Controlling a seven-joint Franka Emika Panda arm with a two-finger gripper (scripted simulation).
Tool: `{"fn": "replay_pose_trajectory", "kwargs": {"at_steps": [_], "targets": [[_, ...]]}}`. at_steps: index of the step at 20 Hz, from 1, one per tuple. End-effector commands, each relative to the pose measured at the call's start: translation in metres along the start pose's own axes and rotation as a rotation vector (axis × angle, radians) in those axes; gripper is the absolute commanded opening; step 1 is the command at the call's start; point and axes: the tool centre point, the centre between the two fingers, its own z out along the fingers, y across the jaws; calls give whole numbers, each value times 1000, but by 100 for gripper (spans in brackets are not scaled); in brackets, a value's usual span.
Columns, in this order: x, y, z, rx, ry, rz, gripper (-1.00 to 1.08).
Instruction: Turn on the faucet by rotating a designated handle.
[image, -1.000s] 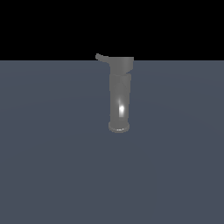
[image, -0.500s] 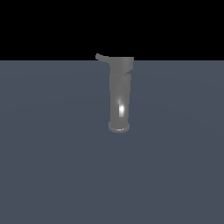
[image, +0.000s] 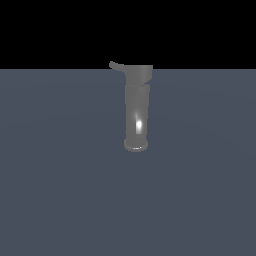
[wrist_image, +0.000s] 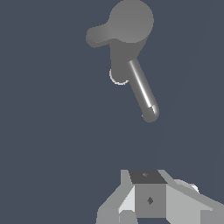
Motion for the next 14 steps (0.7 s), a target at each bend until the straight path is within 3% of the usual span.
{"fn": "replay_pose_trajectory", "kwargs": {"at_steps": [1, 14], "targets": [[8, -10, 7, 0, 0, 58, -100], [59, -53, 44, -3, -2, 355, -100]]}}
